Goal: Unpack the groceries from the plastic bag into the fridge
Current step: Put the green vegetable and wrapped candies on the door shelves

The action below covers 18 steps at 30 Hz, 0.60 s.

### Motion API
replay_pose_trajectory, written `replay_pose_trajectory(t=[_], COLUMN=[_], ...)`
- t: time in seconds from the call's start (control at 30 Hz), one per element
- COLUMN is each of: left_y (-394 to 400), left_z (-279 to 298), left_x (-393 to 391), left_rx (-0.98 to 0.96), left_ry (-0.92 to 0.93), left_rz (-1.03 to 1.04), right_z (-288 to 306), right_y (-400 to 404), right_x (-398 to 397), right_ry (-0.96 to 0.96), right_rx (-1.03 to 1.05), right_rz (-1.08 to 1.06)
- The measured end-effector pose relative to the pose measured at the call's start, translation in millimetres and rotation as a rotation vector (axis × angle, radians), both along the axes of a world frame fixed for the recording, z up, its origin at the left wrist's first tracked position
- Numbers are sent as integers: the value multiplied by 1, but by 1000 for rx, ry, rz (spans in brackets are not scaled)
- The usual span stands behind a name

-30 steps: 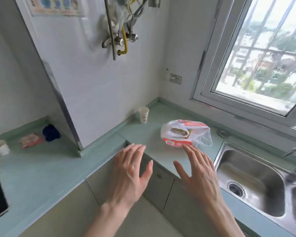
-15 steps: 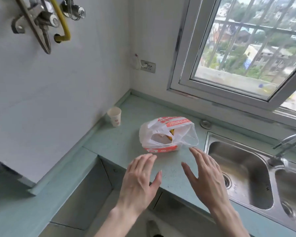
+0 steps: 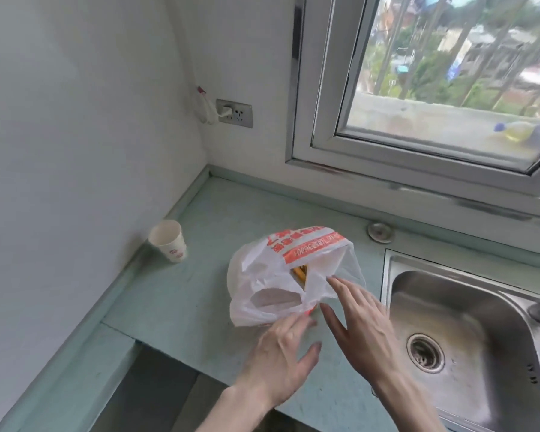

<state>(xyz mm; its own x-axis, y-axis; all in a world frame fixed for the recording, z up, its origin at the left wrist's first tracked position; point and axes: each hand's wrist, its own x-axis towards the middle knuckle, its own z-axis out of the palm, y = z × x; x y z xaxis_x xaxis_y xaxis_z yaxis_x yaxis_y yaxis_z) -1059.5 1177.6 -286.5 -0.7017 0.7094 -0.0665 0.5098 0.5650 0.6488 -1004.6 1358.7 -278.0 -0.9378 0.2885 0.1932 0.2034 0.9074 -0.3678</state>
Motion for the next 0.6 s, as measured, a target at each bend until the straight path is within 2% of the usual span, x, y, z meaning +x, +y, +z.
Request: replay_pose_trajectory(t=[0.17, 0.3, 0.43, 0.5, 0.6], left_y=[19, 22, 21, 20, 19], left_z=[-15, -22, -27, -26, -27], left_x=[-38, -76, -118, -137, -159], left_rx=[16, -23, -68, -170, -449], left_ry=[50, 193, 318, 387, 397], left_rz=[41, 71, 82, 89, 64], right_z=[-24, -38, -46, -51, -50], right_y=[24, 38, 44, 46, 57], right_x=[-37, -71, -116, -139, -157], right_ry=[-86, -167, -304, -377, -594], right_rx=[0, 33, -33, -4, 159], right_rz=[69, 180, 298, 368, 381])
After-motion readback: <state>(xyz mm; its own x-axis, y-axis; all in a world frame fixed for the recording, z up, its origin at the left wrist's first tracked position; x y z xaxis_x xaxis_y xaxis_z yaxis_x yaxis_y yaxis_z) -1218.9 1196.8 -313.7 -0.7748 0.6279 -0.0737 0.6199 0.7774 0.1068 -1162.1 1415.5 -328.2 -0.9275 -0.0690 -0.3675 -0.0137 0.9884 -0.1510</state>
